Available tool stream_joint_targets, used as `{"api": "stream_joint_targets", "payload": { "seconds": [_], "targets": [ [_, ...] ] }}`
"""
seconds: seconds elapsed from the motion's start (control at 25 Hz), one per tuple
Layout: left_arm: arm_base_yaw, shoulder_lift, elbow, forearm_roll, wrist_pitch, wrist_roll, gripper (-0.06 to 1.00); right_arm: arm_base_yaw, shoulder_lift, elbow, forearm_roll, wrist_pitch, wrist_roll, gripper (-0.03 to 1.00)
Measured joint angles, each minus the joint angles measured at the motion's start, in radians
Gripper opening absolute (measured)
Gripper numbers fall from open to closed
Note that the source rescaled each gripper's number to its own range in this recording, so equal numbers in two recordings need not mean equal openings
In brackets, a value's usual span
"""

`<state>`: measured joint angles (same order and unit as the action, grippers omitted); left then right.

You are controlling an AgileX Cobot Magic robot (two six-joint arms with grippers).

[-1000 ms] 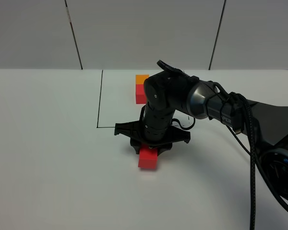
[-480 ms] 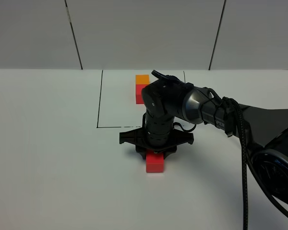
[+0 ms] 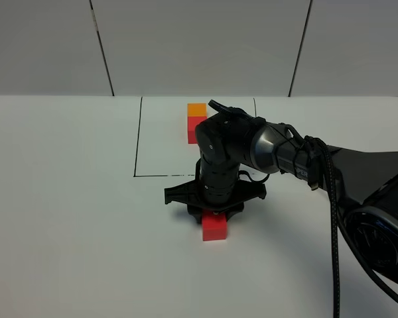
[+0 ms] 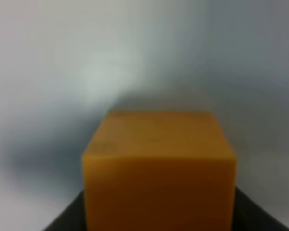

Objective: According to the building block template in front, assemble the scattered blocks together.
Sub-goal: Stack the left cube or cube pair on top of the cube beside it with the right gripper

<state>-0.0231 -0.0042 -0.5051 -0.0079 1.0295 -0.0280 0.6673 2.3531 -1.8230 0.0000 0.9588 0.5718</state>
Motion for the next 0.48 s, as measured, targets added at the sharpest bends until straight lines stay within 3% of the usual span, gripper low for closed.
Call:
{"api": "stream_joint_targets", "payload": {
  "seconds": [0.48],
  "targets": [
    [0.0, 0.0, 0.0, 0.0, 0.0, 0.0, 0.71, 0.0, 0.0, 0.0, 0.013, -0.02, -0.001, 0.03]
  ]
}}
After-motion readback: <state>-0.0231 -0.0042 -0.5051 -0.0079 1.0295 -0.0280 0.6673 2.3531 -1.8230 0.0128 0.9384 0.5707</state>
